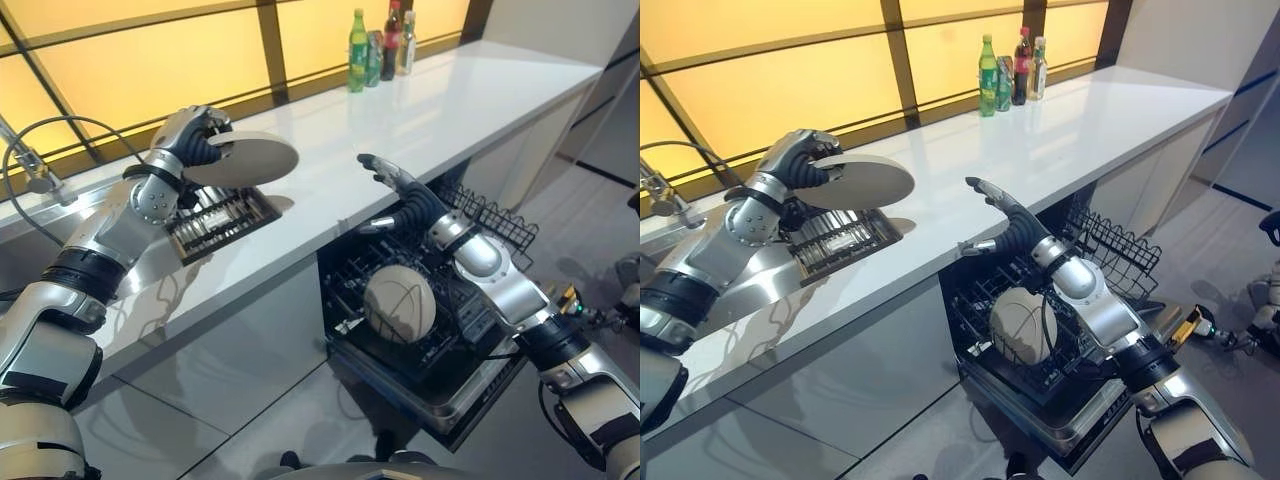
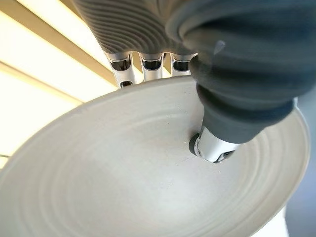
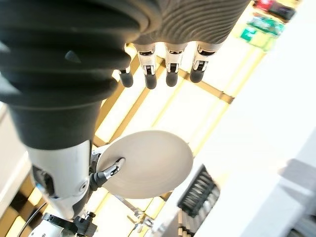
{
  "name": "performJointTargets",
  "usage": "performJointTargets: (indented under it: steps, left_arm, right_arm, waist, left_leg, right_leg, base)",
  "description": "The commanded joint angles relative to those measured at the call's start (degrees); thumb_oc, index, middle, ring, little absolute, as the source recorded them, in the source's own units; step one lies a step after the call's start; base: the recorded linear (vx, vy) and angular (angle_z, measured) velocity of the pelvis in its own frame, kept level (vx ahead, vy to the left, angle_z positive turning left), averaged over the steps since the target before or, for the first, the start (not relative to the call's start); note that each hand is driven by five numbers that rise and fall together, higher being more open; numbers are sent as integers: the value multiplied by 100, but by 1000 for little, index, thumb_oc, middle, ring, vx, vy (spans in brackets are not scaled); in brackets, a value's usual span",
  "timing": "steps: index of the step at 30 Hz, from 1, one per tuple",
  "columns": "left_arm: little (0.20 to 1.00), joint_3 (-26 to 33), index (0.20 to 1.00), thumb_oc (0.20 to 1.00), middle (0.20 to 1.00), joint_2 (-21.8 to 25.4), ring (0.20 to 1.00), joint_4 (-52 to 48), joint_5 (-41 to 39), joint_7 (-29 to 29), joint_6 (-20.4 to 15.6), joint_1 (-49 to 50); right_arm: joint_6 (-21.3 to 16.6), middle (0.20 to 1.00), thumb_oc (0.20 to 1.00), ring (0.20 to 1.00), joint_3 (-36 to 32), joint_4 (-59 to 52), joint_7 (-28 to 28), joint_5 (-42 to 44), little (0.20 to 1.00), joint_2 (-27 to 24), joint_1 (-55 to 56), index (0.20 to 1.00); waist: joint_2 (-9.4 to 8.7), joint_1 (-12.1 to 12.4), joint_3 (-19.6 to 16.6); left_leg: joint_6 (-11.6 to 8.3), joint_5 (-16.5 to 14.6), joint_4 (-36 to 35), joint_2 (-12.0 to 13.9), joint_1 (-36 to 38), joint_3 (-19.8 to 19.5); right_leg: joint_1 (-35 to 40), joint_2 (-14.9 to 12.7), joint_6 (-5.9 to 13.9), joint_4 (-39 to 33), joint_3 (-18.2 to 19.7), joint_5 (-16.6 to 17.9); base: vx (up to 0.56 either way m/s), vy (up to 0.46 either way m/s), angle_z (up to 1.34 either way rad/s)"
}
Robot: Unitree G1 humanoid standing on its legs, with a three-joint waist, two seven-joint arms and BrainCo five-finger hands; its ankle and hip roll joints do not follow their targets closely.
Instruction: Pick up plates and place into dishwasher.
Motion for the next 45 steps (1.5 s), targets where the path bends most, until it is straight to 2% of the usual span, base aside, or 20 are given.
performJointTargets:
  steps: [1,7,14,23,25,28,31,37,43,45]
  left_arm:
    - [200,158,200,200,200,-67,200,-436,-277,36,-263,-429]
    - [200,-17,200,200,200,-404,200,-1033,-438,-245,-270,-497]
    - [200,-129,200,200,200,-588,200,-1443,-706,-613,-257,-438]
    - [200,-133,200,200,200,-813,200,-1704,-1005,-942,-251,-246]
    - [200,-123,200,200,200,-854,200,-1728,-1051,-989,-303,-149]
    - [200,-100,200,200,200,-943,200,-1725,-1060,-1055,-353,-39]
    - [200,-36,200,200,200,-1071,200,-1676,-1109,-1098,-419,121]
    - [200,9,200,200,200,-1254,200,-1628,-1216,-1082,-533,266]
    - [200,37,200,200,200,-1318,200,-1706,-1238,-1028,-590,277]
    - [200,45,200,200,200,-1347,200,-1757,-1225,-980,-581,280]
  right_arm:
    - [-70,1000,1000,1000,165,237,-401,-65,1000,-18,-999,1000]
    - [67,1000,1000,1000,421,960,-656,-89,1000,245,-1468,1000]
    - [94,1000,1000,1000,552,1579,-735,204,1000,314,-1738,1000]
    - [69,1000,1000,1000,550,1885,-794,480,1000,426,-1977,1000]
    - [-106,200,200,200,508,1922,-774,754,200,467,-2001,200]
    - [-541,200,200,200,362,1931,-580,1433,200,610,-2013,200]
    - [-676,200,200,200,136,1808,-339,1917,200,873,-1923,200]
    - [-646,200,200,200,-52,1910,-125,2067,200,1123,-1770,200]
    - [-566,200,200,200,-47,1931,83,2073,200,1065,-1652,200]
    - [-535,200,200,200,-35,1914,98,1822,200,1000,-1624,200]
  waist:
    - [64,295,38]
    - [9,471,-57]
    - [-36,606,-137]
    - [-60,709,-180]
    - [-64,735,-190]
    - [-61,767,-199]
    - [-57,783,-227]
    - [-65,777,-279]
    - [-75,713,-289]
    - [-86,681,-289]
  left_leg:
    - [157,-822,181,-309,10,75]
    - [165,-839,202,-291,71,-45]
    - [173,-850,186,-278,138,-116]
    - [185,-848,165,-273,177,-189]
    - [184,-844,157,-271,184,-205]
    - [185,-847,149,-270,193,-224]
    - [191,-856,133,-269,205,-253]
    - [196,-854,132,-266,205,-247]
    - [198,-842,106,-241,225,-199]
    - [195,-849,108,-230,235,-171]
  right_leg:
    - [436,-352,570,183,-141,-1005]
    - [576,-344,547,167,-223,-1033]
    - [689,-336,527,132,-286,-1045]
    - [752,-318,506,104,-302,-1048]
    - [766,-315,508,95,-306,-1044]
    - [783,-311,499,81,-314,-1045]
    - [792,-311,499,69,-311,-1044]
    - [794,-309,498,70,-287,-1046]
    - [797,-276,481,66,-238,-1046]
    - [800,-269,481,62,-214,-1046]
  base:
    - [11,-51,12]
    - [20,-67,13]
    - [11,-38,5]
    - [1,-3,0]
    - [-6,-5,2]
    - [-21,-11,4]
    - [-15,-13,4]
    - [-27,-9,4]
    - [-7,-1,0]
    - [0,0,0]
